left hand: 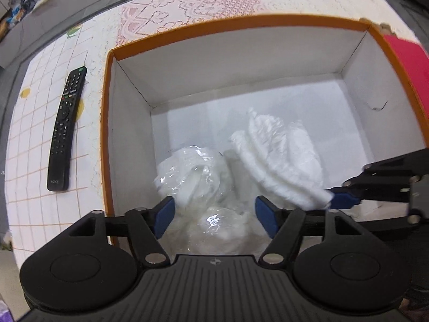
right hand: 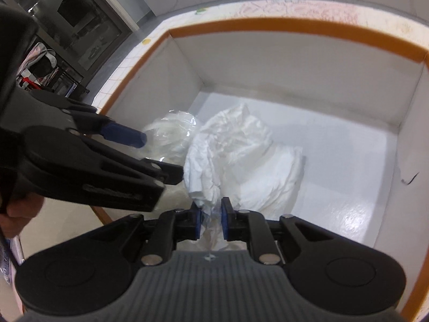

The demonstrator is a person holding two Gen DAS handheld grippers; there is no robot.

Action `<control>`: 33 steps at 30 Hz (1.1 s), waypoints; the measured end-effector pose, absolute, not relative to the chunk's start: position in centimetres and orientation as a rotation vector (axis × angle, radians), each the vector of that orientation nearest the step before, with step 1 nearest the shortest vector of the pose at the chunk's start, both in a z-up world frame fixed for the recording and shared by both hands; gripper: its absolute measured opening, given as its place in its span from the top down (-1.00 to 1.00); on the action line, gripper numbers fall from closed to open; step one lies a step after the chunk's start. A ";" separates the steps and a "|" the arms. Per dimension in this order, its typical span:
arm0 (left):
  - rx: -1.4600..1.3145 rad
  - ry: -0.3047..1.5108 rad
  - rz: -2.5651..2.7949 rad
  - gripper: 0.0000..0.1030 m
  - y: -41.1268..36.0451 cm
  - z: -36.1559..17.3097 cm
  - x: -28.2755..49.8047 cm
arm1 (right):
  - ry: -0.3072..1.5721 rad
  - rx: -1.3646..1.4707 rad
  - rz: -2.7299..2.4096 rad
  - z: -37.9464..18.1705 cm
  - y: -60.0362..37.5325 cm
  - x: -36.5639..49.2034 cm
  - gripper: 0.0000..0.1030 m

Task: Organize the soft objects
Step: 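Lower both items into the box and open both grippers, then move both tools back over the remaining soft items on the mat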

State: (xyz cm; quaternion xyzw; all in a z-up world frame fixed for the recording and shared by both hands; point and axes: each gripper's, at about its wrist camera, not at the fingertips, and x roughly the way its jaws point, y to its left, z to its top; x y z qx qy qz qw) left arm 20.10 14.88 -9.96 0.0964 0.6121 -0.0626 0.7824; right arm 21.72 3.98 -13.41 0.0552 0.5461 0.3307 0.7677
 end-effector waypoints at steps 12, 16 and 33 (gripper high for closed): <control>0.188 1.258 -0.100 -0.64 14.6 -6.6 19.1 | 1.161 0.151 0.715 -11.9 2.9 20.8 0.21; 0.179 1.216 -0.086 -0.64 14.3 -5.1 18.4 | 1.129 0.172 0.717 -10.5 2.3 19.9 0.08; 0.183 0.872 -0.136 -0.46 8.1 -0.4 10.1 | 0.882 0.131 0.613 -3.7 -5.3 13.0 0.08</control>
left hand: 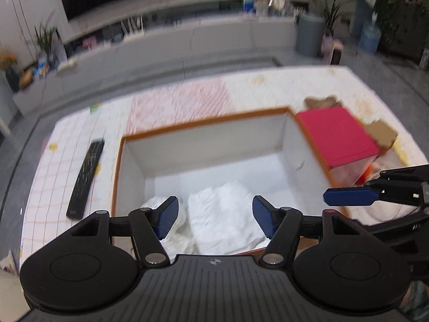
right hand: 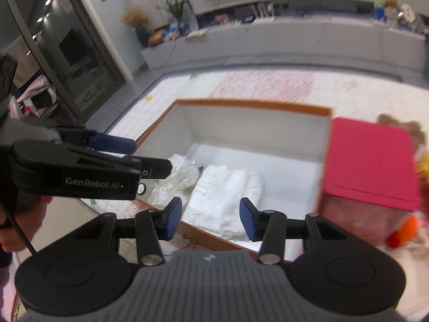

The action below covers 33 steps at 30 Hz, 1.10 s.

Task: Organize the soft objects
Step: 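Move both tools back over the remaining soft items on the mat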

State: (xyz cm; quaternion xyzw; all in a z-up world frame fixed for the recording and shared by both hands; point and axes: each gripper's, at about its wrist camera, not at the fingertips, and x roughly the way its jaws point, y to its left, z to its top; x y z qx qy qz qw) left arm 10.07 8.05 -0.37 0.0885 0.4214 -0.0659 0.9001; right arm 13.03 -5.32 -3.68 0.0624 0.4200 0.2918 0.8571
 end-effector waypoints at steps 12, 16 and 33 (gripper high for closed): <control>0.127 0.754 -0.272 -0.46 0.2 -0.6 5.6 | 0.740 0.081 0.454 -3.7 -14.6 7.3 0.07; 0.166 0.749 -0.366 -0.46 -3.7 -1.9 4.9 | 0.795 0.073 0.376 -5.2 -17.9 6.9 -0.02; 0.341 0.850 -0.545 -0.46 -16.3 -7.2 7.3 | 0.970 -0.011 0.043 -10.7 -32.1 9.0 -0.18</control>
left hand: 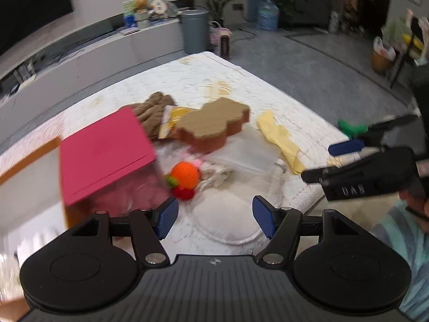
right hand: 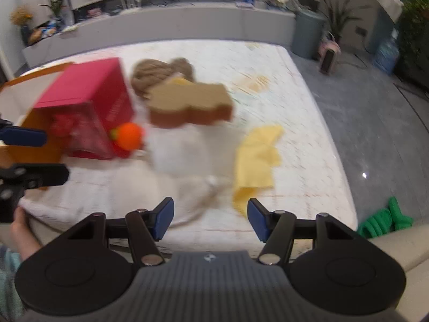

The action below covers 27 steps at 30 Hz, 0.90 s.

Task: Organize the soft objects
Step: 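Move both tools back over the remaining soft items on the mat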

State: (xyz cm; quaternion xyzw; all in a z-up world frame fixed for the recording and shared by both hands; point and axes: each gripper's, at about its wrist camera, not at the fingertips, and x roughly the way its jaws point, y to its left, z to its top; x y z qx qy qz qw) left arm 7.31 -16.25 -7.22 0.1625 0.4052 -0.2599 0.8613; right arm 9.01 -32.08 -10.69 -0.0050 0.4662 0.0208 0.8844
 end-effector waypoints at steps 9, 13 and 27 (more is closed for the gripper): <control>0.555 0.836 -0.610 -0.47 -21.4 -8.9 8.8 | 1.010 0.115 0.012 -12.8 -35.8 13.0 -0.18; 0.620 0.832 -0.615 -0.46 -22.8 -9.6 9.8 | 0.997 0.128 0.035 -13.5 -35.1 14.9 -0.16; 0.747 0.821 -0.666 -0.47 -25.9 -11.3 11.9 | 1.069 0.149 0.077 -16.8 -35.8 16.7 0.90</control>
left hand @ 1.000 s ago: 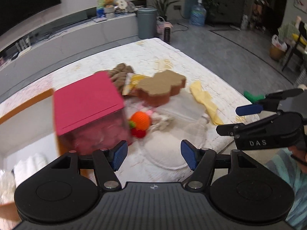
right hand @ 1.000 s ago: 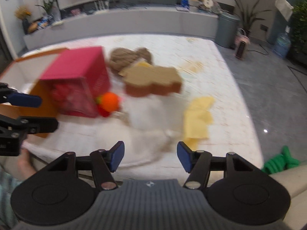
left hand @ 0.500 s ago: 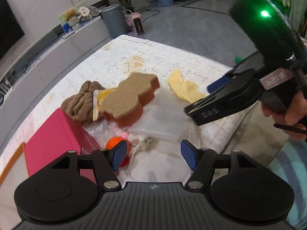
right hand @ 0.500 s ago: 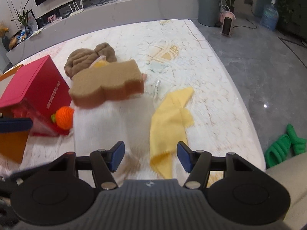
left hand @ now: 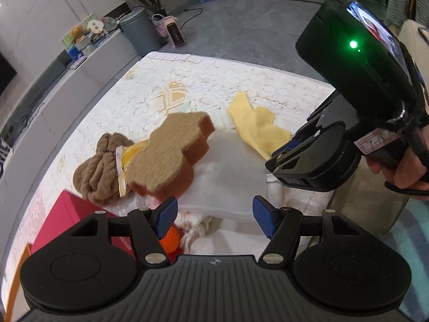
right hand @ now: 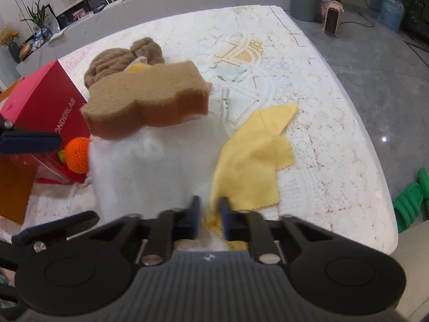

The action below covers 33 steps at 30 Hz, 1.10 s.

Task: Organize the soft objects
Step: 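Move both tools back over the remaining soft items on the mat, then grasp the white mesh bag with the left gripper while the right grasps the yellow cloth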

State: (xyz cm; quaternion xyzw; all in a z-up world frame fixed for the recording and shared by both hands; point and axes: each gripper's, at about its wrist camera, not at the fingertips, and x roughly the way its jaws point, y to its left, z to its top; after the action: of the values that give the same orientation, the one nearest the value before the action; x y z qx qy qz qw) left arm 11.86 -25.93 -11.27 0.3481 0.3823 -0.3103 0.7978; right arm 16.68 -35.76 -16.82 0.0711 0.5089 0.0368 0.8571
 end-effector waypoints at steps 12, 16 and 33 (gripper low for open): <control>0.862 0.861 -0.765 -0.65 -28.9 -13.9 13.0 | 1.053 0.192 0.067 -16.8 -36.9 16.5 1.00; 0.867 0.888 -0.757 -0.64 -29.3 -14.9 13.8 | 1.058 0.196 0.070 -17.1 -37.0 16.5 1.00; 0.755 0.852 -0.611 0.92 -27.9 -14.0 15.3 | 1.069 0.246 0.072 -17.7 -37.9 16.6 1.00</control>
State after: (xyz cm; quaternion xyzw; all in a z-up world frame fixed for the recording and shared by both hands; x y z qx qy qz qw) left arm 15.26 -27.86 -14.05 0.3519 0.3968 -0.2848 0.7985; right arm 16.56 -37.87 -17.69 0.1169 0.5081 0.0342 0.8526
